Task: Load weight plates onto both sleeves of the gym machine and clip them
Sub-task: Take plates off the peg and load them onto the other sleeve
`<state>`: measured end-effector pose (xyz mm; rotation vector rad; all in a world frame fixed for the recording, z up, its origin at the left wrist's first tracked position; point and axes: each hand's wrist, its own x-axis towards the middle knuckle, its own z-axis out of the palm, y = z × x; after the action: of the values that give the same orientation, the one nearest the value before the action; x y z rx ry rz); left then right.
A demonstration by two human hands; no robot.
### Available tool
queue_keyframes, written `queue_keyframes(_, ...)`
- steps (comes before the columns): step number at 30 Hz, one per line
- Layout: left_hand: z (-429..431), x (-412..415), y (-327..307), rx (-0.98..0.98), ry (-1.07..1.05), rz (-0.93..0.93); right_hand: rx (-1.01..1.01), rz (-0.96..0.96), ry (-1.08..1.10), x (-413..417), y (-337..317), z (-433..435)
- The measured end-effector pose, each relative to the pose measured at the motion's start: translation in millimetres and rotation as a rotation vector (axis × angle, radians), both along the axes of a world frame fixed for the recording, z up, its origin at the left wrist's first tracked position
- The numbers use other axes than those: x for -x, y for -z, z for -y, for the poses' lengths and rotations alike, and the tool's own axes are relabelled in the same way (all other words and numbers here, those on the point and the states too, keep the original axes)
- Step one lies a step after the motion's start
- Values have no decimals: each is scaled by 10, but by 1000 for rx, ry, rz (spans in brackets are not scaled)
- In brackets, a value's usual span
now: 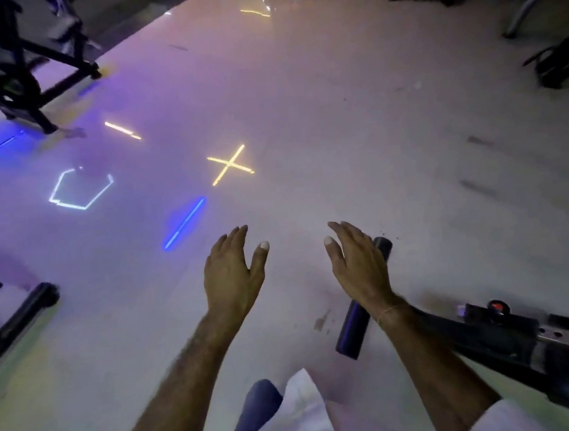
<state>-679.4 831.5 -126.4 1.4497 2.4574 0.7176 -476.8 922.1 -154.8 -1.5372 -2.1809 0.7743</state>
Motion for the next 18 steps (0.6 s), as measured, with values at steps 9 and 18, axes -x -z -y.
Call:
queue_keyframes(9,-2938,849,192,7,351,9,-3,55,341,685,184,-2150)
queue_keyframes(18,-5608,442,56,15,711,-1,-42,50,695,325,78,-4033)
